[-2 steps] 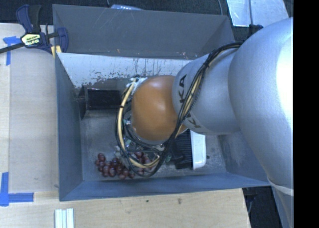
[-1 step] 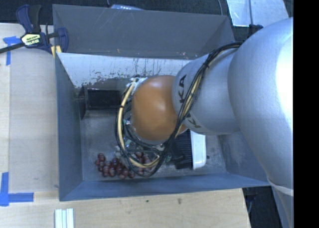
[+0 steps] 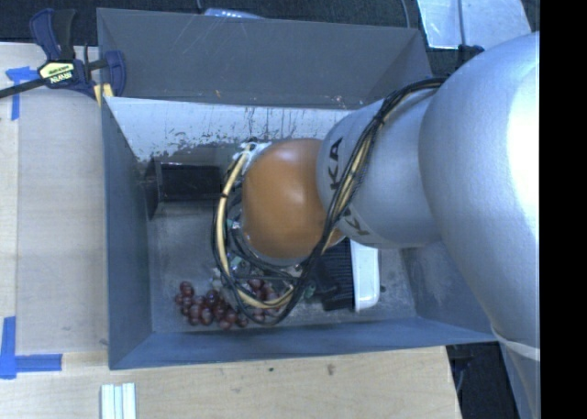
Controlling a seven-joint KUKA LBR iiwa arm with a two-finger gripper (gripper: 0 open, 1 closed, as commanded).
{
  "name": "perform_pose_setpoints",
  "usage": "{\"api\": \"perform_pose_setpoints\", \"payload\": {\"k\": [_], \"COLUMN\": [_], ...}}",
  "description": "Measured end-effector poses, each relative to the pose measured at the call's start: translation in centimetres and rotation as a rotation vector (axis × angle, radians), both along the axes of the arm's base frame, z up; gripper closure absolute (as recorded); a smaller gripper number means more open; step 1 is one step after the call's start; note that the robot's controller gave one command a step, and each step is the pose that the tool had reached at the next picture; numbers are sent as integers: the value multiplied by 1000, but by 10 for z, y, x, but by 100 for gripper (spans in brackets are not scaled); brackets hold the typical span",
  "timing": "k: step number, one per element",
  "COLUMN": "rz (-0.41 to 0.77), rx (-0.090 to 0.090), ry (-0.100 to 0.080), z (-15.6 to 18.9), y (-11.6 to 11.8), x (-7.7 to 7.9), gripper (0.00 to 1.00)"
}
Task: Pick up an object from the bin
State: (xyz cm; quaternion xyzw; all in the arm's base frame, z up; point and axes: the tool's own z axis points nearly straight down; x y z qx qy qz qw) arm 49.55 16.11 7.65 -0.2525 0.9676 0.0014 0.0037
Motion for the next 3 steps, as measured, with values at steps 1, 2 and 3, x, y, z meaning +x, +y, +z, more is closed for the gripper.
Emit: {"api": "perform_pose_setpoints", "payload": {"k": [1,2,3], "rz": [0,-1,-1], "rx": [0,0,-1], "ry": [0,-1,1], "z": [0,0,0], "y": [0,0,-1], "x": [0,0,0], "gripper": [100,0,100]}}
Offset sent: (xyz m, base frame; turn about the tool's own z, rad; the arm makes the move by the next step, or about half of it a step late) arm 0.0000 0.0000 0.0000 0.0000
